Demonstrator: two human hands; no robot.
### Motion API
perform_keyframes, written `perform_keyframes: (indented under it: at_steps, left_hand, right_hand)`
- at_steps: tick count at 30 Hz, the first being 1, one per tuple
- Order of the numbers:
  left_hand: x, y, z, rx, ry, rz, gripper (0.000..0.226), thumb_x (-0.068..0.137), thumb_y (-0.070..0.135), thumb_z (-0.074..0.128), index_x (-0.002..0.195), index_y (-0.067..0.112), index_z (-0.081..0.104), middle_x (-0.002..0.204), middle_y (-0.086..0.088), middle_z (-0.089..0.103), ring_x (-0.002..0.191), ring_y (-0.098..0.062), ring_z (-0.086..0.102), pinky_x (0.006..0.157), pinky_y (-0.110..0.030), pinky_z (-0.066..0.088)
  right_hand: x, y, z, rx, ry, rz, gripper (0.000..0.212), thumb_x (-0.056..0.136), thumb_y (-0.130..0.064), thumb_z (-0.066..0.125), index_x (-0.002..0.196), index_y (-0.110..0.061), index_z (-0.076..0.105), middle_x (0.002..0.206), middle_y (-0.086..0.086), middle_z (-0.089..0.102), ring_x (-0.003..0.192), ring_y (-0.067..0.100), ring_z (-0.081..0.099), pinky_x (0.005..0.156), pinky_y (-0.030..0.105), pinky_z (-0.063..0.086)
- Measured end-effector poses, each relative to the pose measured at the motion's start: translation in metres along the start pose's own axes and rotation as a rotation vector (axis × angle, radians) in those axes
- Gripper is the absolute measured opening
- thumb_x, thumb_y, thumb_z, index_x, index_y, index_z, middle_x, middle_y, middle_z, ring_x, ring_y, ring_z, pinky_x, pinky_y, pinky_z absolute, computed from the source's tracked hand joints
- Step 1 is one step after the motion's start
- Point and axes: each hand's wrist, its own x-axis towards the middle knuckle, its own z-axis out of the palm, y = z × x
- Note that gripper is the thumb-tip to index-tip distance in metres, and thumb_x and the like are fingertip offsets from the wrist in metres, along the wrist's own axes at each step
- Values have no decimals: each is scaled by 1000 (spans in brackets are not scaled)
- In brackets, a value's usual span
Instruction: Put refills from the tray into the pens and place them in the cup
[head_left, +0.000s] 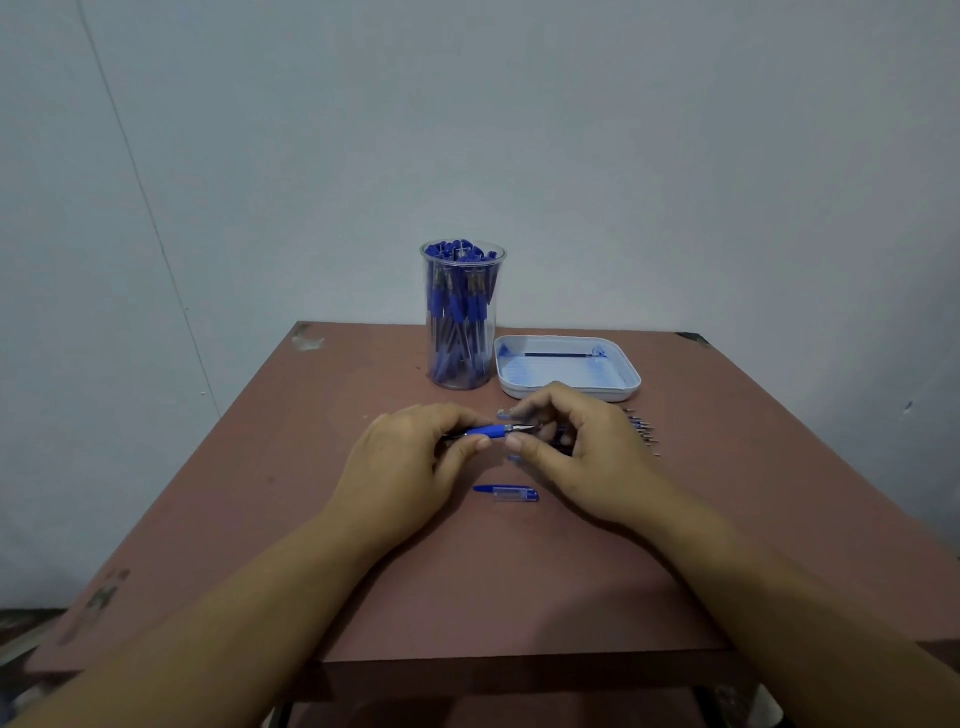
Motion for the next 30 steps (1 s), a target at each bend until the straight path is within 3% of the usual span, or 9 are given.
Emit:
perform_keyframes:
  at_steps: [2,5,10,14,17,22,26,30]
  left_hand:
    - [1,0,0,-6,1,1,20,90,42,58,105,36,70,92,21,70,82,3,58,69,-15,44]
    - [1,-2,-1,-12,-16,-15,15,91,37,65,104,36,71,92,23,69,79,7,57,70,-16,45]
    - [2,-2,-3,-35,-23,-30,15,91,34,66,105,35,72,91,23,69,80,4,59,70,-15,45]
    - [2,-3,-2,-47,-33,-31,15,90,32,68,104,36,72,90,24,70,81,4,60,70,-16,46]
    - [2,-3,-2,-70,-38,-37,14,91,32,67,103,36,72,88,26,68,82,2,61,70,-17,47]
    - [2,-4,-3,-74,-42,-49,15,91,31,67,104,33,73,81,30,62,79,7,58,68,-12,42]
    - [3,-3,-3,-71,-56,-53,15,91,30,68,104,33,73,80,31,61,79,9,58,69,-14,43]
    - [3,-3,-4,-88,-73,-68,16,92,32,66,106,35,73,79,33,61,78,10,58,69,-16,45]
  right_hand:
    - [1,0,0,27,8,32,8,88,-37,66,95,-33,67,81,-15,67,69,2,58,63,11,44]
    - [2,-1,0,-31,8,17,7,91,-31,65,85,-35,68,71,-21,66,64,-2,58,59,8,41]
    - [2,-1,2,52,9,34,13,87,-33,70,100,-28,71,79,-9,68,66,0,57,61,11,42]
    - [4,-2,2,6,16,35,5,89,-27,68,90,-31,72,73,-16,68,66,-5,59,61,8,42]
    - [4,0,1,20,-12,28,12,85,-23,74,95,-28,72,85,-9,72,63,-2,56,61,9,42]
    - [3,-1,2,120,-14,106,28,83,-52,62,101,-33,69,85,-8,72,74,3,64,67,16,48]
    - [6,-3,3,36,-9,83,5,89,-31,67,88,-34,71,78,-16,70,68,-4,61,62,9,43]
    - [4,-5,2,-19,-4,2,20,87,-21,70,90,-39,65,87,-9,71,68,-2,59,63,8,42]
